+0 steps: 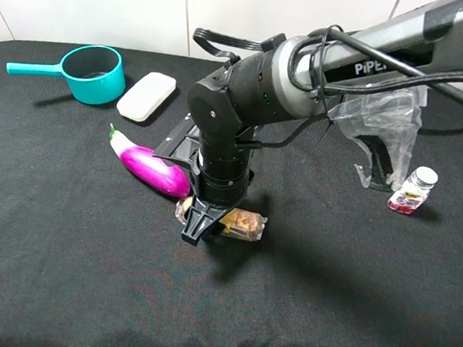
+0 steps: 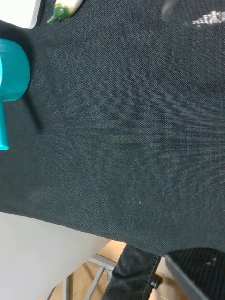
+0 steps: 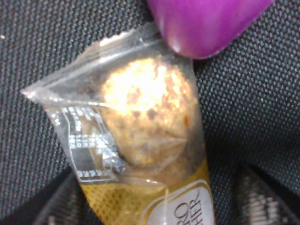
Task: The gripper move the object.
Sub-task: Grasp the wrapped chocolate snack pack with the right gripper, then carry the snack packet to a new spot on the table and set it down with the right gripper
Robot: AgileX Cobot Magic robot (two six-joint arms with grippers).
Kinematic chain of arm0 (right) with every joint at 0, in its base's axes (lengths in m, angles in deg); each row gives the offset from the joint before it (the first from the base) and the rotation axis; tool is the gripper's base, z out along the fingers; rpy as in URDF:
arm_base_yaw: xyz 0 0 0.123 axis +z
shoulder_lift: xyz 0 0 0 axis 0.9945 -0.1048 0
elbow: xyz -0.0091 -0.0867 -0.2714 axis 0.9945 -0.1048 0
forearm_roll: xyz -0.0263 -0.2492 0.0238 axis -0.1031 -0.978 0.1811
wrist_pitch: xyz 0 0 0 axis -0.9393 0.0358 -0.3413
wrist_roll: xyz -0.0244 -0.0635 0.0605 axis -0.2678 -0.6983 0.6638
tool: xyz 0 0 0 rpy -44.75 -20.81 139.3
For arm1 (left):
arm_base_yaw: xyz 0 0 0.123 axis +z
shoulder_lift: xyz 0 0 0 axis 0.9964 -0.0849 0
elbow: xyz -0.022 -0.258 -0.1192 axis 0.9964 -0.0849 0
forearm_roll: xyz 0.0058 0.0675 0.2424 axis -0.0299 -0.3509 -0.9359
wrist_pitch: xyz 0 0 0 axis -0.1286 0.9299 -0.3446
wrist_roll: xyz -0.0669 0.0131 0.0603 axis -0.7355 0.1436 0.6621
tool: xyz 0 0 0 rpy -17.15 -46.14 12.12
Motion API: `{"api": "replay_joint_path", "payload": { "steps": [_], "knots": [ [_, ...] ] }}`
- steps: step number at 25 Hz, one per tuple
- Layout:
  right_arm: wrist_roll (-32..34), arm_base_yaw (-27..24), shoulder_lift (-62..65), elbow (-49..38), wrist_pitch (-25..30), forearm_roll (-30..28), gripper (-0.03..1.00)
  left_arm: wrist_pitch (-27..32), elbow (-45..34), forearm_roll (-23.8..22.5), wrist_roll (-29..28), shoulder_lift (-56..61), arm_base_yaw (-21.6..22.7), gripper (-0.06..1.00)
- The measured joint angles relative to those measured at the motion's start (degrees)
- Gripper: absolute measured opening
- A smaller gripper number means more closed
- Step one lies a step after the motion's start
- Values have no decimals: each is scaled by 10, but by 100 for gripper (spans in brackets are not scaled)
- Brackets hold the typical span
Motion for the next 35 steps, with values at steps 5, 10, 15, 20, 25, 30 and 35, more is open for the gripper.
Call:
{"api": "replay_joint_path", "payload": {
  "steps": [5, 10, 15, 20, 25, 30, 35],
  "knots": [
    [-4, 0, 0, 0, 0, 0, 33, 0, 0, 0, 0, 0, 0, 99],
    [-4, 0, 0, 0, 2, -4, 24, 0, 0, 0, 0, 0, 0, 99],
    [-9, 0, 1, 0, 2, -4, 18, 0, 0, 0, 0, 0, 0, 99],
    [-12, 0, 1, 0, 2, -4, 17, 0, 0, 0, 0, 0, 0, 99],
    [-19, 0, 1, 0, 3, -4, 17, 0, 0, 0, 0, 0, 0, 99],
    [-21, 0, 1, 0, 3, -4, 17, 0, 0, 0, 0, 0, 0, 99],
    [-23, 0, 5, 2, 8, -2, 16, 0, 0, 0, 0, 0, 0, 99]
  ]
}}
